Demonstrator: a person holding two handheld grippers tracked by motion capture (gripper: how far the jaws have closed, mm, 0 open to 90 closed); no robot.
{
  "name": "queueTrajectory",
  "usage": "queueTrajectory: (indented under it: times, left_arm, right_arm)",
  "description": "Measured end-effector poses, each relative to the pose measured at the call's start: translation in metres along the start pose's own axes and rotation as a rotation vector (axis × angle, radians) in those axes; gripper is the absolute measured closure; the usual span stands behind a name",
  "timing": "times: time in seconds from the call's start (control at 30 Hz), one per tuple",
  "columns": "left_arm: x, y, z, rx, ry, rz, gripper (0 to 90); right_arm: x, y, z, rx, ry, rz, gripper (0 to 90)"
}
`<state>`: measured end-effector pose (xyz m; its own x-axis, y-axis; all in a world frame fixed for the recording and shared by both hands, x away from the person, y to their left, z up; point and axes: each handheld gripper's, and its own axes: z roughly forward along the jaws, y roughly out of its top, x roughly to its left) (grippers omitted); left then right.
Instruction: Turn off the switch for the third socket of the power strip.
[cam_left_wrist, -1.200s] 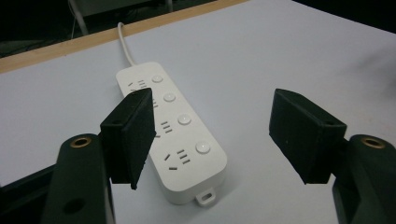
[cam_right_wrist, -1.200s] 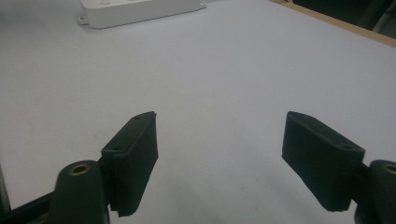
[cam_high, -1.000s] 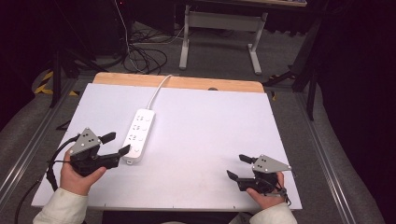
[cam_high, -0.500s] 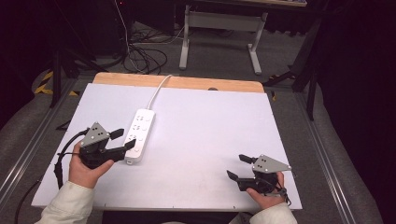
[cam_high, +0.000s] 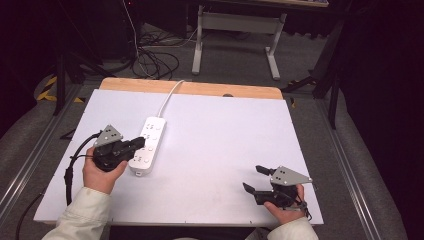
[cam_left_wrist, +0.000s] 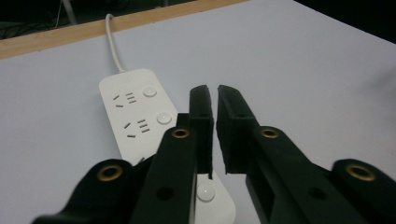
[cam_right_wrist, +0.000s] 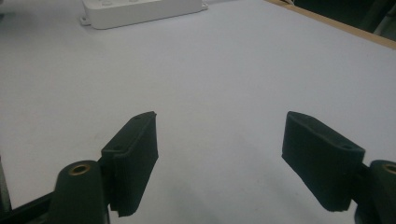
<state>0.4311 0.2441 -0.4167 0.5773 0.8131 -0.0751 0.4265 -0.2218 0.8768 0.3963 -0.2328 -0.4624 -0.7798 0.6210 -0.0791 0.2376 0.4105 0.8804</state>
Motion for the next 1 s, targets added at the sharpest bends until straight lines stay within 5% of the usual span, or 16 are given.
queueTrajectory:
  times: [0.5,0.83,1.0]
  left_arm:
    - [0.01,-0.005,0.027,0.039,-0.004,-0.04,89.9]
    - [0.014,-0.012,0.041,0.057,0.022,-0.001,89.8]
    - [0.015,-0.015,0.05,0.104,0.031,0.018,89.8]
  right_arm:
    - [0.0,0.0,0.0,-0.003,0.005,-0.003,27.2]
    - [0.0,0.0,0.0,-0.005,0.009,0.001,27.2]
    - [0.0,0.0,0.0,-0.007,0.009,-0.001,27.2]
